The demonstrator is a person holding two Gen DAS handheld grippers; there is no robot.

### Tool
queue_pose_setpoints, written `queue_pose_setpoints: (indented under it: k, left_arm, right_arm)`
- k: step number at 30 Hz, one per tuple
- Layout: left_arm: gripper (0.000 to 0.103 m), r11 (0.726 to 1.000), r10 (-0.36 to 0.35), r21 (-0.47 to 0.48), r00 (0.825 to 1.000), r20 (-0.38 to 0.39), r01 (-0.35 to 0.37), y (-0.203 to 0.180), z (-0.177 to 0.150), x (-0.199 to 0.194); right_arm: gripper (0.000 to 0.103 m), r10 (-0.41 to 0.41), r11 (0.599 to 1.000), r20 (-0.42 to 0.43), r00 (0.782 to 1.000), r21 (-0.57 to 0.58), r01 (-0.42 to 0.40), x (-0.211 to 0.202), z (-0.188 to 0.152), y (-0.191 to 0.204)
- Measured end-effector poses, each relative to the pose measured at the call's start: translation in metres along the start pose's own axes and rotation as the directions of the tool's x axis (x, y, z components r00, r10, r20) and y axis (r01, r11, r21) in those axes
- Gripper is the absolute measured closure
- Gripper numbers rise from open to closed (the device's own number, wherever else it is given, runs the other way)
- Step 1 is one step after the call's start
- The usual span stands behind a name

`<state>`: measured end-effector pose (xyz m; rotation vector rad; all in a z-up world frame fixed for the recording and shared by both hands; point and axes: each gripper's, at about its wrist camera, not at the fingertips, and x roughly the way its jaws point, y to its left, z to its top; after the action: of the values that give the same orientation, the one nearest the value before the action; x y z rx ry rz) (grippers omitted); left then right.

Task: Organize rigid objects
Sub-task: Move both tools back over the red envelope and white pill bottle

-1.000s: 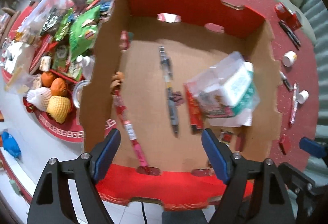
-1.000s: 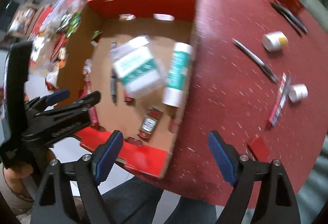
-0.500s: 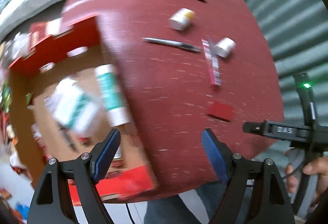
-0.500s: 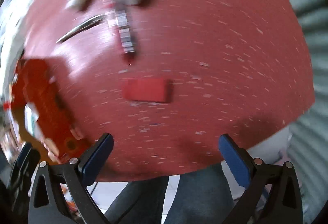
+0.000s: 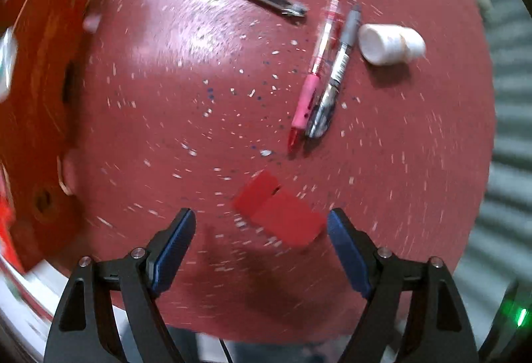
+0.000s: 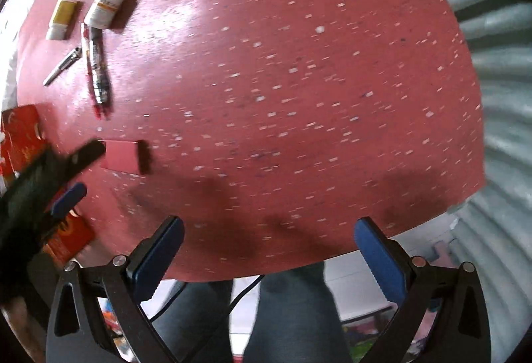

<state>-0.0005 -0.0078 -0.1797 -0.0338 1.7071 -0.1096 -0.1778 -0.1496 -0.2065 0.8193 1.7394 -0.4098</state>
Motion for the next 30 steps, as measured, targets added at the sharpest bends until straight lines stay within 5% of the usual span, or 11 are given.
queue_pose_setpoints:
  k: [5,10,15,19,23,26,30]
  left_arm:
    - [0.018,0.987,0.018,-0.159,0.999,-0.026,-0.022,0.001,-0.004,0.024]
    - [0.006,0.99,0.113,-0.091,0.994,0.009,-0.111,0.002,-0.012,0.028]
    - [0.002,0.975,0.222,-0.033,0.967,0.125,-0.22,0.036,-0.004,0.016]
    - [0.002,0.984,0.174,-0.05,0.978,0.118,-0.169,0.051,0.0,0.011]
    - [0.002,0.989,0.131,-0.086,0.982,0.138,-0.12,0.049,-0.01,0.0]
    - [0.002,0.986,0.137,-0.115,0.983,0.126,-0.123,0.038,-0.024,0.006]
    - [0.002,0.968,0.099,-0.238,0.991,0.091,-0.074,0.03,-0.034,0.016]
  right_arm:
    - [0.0,-0.032,0.997,0.002,0.999,-0.073,0.032,-0.007,0.008,-0.016]
    - [0.0,-0.037,0.99,0.011,0.999,-0.135,0.039,-0.017,0.016,-0.012]
    - [0.0,-0.048,0.96,0.068,0.997,-0.272,0.065,-0.03,0.027,0.019]
    - [0.0,-0.085,0.887,0.153,0.984,-0.438,0.145,-0.043,0.041,0.046]
    - [0.0,-0.119,0.747,0.235,0.965,-0.619,0.243,-0.047,0.051,0.083]
    - [0.0,-0.133,0.561,0.325,0.936,-0.755,0.341,-0.044,0.056,0.114]
    - [0.0,-0.104,0.248,0.473,0.875,-0.84,0.483,-0.042,0.061,0.158]
